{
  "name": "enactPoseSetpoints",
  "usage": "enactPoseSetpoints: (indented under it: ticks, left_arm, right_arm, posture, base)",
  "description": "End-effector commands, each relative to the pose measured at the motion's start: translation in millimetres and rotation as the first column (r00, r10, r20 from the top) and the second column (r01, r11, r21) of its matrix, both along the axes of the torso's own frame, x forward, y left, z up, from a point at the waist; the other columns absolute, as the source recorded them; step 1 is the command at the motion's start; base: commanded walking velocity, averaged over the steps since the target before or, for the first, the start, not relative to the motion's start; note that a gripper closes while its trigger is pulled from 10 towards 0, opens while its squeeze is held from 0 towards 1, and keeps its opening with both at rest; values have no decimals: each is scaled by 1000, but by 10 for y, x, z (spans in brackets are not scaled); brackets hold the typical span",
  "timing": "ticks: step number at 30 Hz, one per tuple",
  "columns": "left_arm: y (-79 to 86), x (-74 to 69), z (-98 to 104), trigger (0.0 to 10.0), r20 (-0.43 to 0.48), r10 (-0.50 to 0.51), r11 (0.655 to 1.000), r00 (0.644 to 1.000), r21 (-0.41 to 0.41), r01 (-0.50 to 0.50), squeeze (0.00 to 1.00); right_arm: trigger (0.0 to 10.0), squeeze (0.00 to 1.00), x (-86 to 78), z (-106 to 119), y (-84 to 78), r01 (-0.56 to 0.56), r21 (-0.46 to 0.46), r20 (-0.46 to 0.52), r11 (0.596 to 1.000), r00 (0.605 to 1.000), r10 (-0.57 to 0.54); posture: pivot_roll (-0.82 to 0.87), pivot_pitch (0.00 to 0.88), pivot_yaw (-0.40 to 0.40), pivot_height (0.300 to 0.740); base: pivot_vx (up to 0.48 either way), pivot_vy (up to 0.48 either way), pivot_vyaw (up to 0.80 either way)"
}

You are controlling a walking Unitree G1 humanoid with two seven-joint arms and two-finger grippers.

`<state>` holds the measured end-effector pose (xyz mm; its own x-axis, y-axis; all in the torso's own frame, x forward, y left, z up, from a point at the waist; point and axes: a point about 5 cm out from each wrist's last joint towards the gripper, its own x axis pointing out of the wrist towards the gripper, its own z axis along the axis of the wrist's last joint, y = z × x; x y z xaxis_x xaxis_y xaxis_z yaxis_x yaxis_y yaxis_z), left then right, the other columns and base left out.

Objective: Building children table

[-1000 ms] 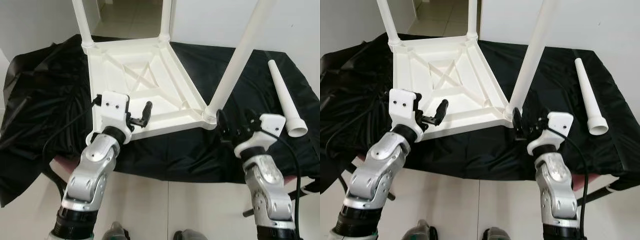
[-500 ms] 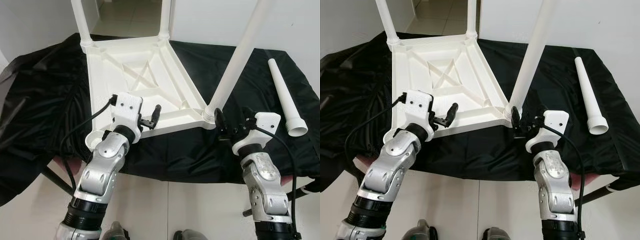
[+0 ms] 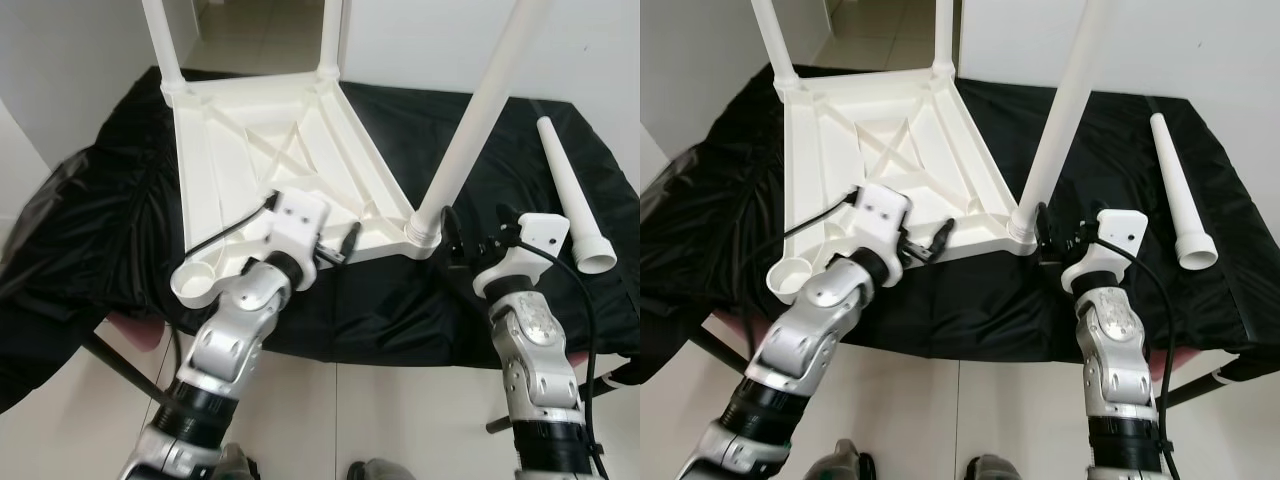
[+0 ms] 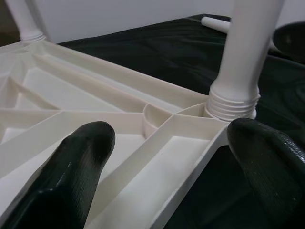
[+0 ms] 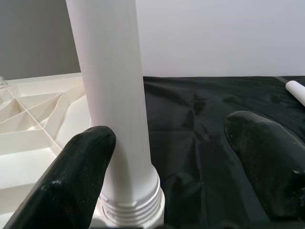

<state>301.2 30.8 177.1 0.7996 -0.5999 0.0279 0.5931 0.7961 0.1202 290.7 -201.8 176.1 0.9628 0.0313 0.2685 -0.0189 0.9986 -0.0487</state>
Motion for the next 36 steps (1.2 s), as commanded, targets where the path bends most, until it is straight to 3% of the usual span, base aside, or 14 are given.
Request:
enactPoseSetpoints:
  ticks: [1,5,8,14,23,36]
  left_arm:
    - [-58,6,-25,10000,-1,-38,999,999,22,38,0]
    - [-219,19,-68,10000,-16,-130,990,991,55,130,0]
    - [-254,15,-102,10000,-33,-153,986,988,61,154,0]
    - [-392,93,-303,10000,-121,-175,970,977,149,193,0]
    - [-416,224,-444,10000,-180,-134,957,974,233,175,0]
    - [-438,301,-496,10000,-202,-121,949,972,264,173,0]
  right_arm:
    - [10000,0,18,-17,-9,7,-13,-2,1000,1000,-7]
    - [10000,0,49,-15,22,-2,-21,10,1000,1000,2]
    - [10000,0,43,-13,23,-5,-22,13,1000,1000,5]
    - [10000,0,57,7,14,-5,-21,33,1000,999,6]
    - [10000,0,51,-33,62,-2,-4,41,1000,999,2]
    - [10000,0,105,-70,38,-39,-25,21,999,999,40]
  posture:
    - [-42,44,19,740]
    - [-48,38,20,740]
    - [-51,36,24,740]
    - [-44,34,33,740]
    - [-44,52,54,740]
    - [-57,63,62,740]
  base:
    - [0,0,0]
    - [0,0,0]
    - [0,0,0]
    - [0,0,0]
    - [0,0,0]
    - [0,0,0]
